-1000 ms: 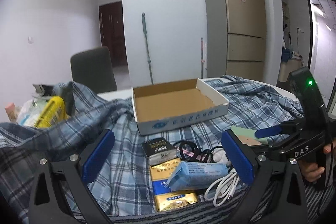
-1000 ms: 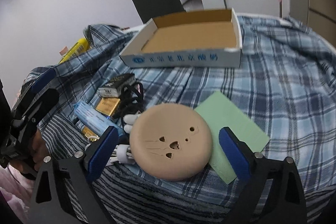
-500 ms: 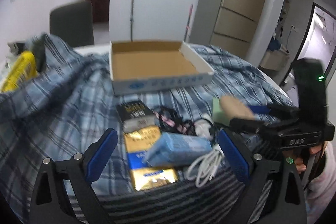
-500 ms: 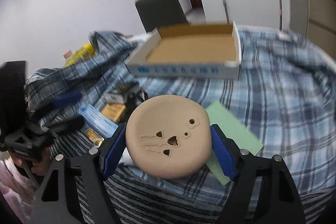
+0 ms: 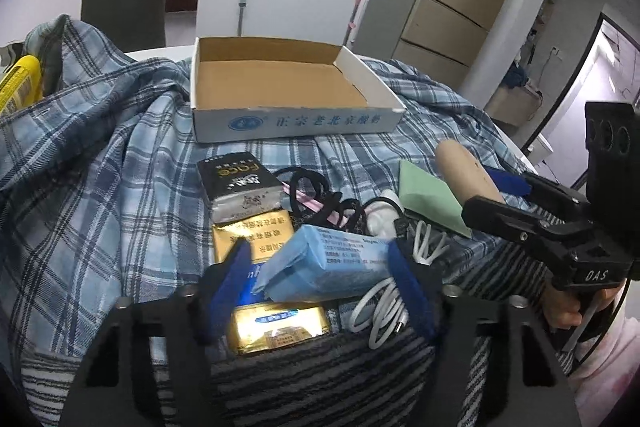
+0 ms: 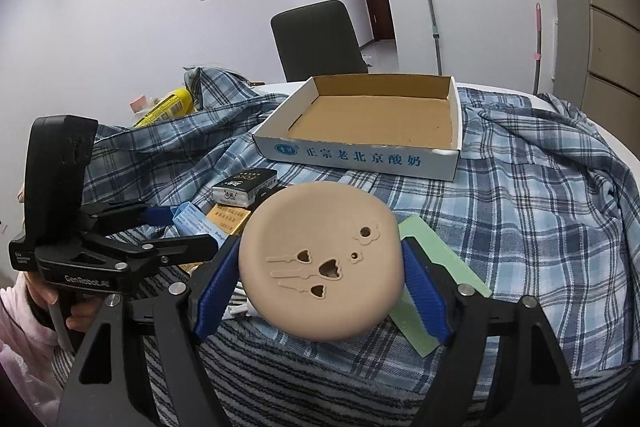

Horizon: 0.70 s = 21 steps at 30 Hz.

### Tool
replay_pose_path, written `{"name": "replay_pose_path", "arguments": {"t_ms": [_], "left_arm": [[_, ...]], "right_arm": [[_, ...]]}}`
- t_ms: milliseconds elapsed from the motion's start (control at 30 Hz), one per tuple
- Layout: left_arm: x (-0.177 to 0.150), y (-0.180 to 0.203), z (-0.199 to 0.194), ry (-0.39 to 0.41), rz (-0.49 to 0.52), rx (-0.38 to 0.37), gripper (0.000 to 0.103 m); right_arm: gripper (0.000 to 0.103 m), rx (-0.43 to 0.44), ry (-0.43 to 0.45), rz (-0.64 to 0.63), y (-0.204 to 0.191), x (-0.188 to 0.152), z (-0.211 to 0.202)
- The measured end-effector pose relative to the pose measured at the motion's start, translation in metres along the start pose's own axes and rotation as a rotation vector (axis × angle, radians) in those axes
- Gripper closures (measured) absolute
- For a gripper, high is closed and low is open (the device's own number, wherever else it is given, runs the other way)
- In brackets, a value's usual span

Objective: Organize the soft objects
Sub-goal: 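Grasp the beige round cushion with the right gripper while the left grasps the blue packet, then carry both items into the white box and open both grippers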

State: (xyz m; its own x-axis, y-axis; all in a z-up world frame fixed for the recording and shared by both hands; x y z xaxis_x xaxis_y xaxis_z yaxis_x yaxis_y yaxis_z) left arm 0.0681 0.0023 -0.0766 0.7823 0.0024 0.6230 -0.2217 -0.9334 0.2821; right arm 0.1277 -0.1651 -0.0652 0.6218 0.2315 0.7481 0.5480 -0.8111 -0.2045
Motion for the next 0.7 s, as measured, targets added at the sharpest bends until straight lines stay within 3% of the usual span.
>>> {"name": "replay_pose_path", "arguments": {"t_ms": [167, 367, 500, 700], "left_arm": [[0.0, 0.002, -0.002, 0.009, 0.009, -0.006, 0.054], [0.001, 0.01, -0.016, 0.078, 0.055, 0.0, 0.063], [-0.002, 0.029, -0.035, 0.197, 0.16, 0.09, 0.063], [-0.005, 0.043, -0.064, 0.378, 0.234, 0.179, 0.064]], "right_arm": [[0.025, -0.004, -0.002, 0.001, 0.001, 0.0, 0.0], [0.025, -0.019, 0.02, -0.01, 0.0, 0.0, -0.003], [0.025, -0.077, 0.099, -0.031, -0.003, 0.003, -0.015], [0.025, -0.168, 0.235, -0.054, -0.005, 0.009, -0.039]]}}
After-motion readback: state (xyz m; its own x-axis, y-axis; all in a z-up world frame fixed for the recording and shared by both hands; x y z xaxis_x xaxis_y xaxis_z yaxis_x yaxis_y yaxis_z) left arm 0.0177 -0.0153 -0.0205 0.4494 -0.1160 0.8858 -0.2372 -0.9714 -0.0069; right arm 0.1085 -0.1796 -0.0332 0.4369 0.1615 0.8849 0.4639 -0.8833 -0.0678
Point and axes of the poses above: each gripper's, at about its wrist camera, not at the fingertips, and z roughly the way its jaws point, y to its right, x to its top, the point moved 2 cm from there along z, roughly the way its jaws point, and after that the axes turned 2 degrees about -z, right-handed, at the moved point
